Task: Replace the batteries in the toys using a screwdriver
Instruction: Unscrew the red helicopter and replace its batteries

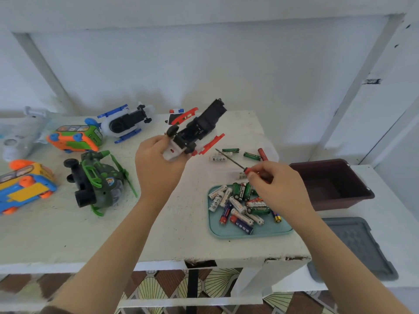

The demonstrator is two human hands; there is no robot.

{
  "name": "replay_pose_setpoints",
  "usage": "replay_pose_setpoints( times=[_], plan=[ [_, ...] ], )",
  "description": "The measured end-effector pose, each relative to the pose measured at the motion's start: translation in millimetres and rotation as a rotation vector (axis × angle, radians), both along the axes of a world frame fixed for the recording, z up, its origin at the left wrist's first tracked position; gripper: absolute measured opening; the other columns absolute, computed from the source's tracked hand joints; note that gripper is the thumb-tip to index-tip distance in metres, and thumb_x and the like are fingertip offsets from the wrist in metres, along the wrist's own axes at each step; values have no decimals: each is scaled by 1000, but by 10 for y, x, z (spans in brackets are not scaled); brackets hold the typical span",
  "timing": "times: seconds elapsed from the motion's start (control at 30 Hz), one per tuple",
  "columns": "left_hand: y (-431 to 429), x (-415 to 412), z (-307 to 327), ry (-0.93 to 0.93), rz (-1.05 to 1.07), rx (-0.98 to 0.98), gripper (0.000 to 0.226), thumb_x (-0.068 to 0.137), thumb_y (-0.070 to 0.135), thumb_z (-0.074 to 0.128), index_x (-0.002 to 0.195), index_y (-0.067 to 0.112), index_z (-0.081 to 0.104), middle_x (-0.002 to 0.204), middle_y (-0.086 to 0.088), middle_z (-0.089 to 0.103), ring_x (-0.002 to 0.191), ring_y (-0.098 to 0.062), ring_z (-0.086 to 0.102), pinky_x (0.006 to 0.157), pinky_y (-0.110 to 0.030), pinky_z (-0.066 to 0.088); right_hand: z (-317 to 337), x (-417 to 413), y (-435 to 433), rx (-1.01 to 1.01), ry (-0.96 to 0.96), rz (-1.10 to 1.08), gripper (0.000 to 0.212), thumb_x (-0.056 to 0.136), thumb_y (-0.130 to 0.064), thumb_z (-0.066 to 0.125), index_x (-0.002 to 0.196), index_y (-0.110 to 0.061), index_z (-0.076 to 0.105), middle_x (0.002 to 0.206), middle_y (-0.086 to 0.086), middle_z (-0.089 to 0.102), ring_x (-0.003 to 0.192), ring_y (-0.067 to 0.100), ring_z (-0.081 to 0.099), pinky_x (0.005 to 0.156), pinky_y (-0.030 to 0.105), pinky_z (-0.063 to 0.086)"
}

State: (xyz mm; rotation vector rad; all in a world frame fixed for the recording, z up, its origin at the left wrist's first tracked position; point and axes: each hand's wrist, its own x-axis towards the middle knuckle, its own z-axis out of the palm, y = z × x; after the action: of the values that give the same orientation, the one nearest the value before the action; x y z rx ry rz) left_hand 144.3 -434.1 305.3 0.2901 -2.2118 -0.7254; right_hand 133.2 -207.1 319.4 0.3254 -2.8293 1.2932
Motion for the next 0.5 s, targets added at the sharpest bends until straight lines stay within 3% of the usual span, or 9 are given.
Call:
replay_pose_setpoints(
  times=[0.13,0.23,0.3,0.37,0.43,0.5],
  plan=[
    [-21,299,-72,-5,109,156,35,74,24,83,102,6,74,92,5,59,91,-14,48,77,-21,29,-34,66,-105,-68,-60,84,12,83,-26,69,77,-36,67,73,-14,68,69,-3,61,63,14,50],
    [-48,503,-195,-2,131,232,30,74,25,83,100,10,75,90,6,61,92,-20,54,78,-25,31,-52,126,-213,-95,-92,110,13,83,-24,70,74,-32,66,67,-15,65,60,-10,56,55,5,42],
    [-53,626,-290,-9,157,282,30,74,24,84,100,11,74,91,5,62,96,-25,57,80,-30,35,-49,178,-302,-59,-132,128,9,84,-25,69,75,-24,68,59,-11,65,54,-6,56,52,8,41],
    [-35,736,-379,2,166,306,31,73,30,80,98,12,73,90,4,61,93,-25,57,78,-31,38,-66,221,-399,11,-151,162,13,83,-28,71,77,-17,70,62,-4,67,56,2,59,59,19,46],
    [-12,827,-452,41,159,341,28,71,31,74,93,14,71,88,3,61,88,-22,56,74,-27,38,-101,253,-509,59,-208,211,19,81,-31,72,78,-13,71,69,2,70,63,14,63,64,24,49],
    [-2,887,-523,67,160,365,26,71,29,74,90,12,70,85,1,60,84,-22,55,72,-17,36,-164,274,-615,126,-241,252,24,80,-36,72,74,-13,69,67,1,66,60,13,59,60,24,48]
  ],
)
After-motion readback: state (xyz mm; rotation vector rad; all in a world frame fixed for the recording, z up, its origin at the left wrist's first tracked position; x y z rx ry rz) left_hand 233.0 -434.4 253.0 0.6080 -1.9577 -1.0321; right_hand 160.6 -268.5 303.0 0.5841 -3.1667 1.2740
